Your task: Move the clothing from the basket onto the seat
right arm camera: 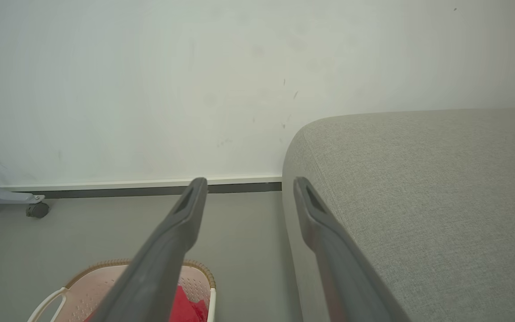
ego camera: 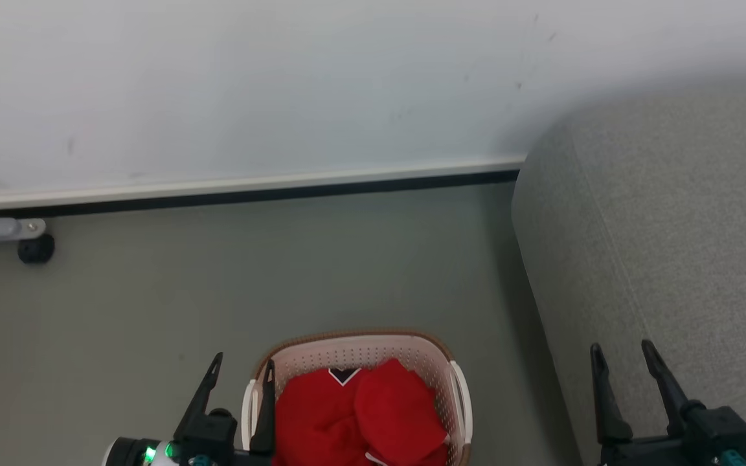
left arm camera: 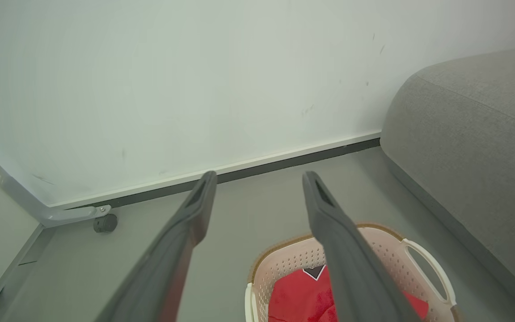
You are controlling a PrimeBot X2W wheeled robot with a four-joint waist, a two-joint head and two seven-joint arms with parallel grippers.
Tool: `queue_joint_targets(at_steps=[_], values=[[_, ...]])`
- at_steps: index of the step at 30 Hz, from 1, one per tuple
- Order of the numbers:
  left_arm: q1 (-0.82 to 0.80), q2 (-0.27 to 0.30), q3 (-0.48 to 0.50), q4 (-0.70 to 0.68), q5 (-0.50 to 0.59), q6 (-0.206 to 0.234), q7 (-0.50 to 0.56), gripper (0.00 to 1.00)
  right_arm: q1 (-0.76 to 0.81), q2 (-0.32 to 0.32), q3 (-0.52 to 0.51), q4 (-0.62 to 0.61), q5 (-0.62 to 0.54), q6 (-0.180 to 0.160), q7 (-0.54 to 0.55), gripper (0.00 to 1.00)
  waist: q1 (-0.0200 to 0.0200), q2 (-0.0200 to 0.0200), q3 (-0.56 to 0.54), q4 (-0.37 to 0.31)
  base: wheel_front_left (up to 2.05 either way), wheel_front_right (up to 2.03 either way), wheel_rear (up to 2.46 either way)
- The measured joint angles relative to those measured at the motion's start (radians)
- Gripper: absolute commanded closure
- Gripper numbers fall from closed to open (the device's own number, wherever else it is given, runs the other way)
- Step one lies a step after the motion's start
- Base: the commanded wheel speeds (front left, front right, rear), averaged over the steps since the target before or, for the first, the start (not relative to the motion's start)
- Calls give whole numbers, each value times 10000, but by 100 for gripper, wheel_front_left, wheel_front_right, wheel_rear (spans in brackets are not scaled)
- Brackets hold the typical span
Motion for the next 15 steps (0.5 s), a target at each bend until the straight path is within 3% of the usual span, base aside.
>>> queue_joint_targets(at_steps=[15], values=[[-1693, -44, -1181, 1639, -157, -161, 259, 0, -1140, -105, -69, -512, -82, 263, -2, 0, 1, 1, 2046, -680, 0, 0, 0]])
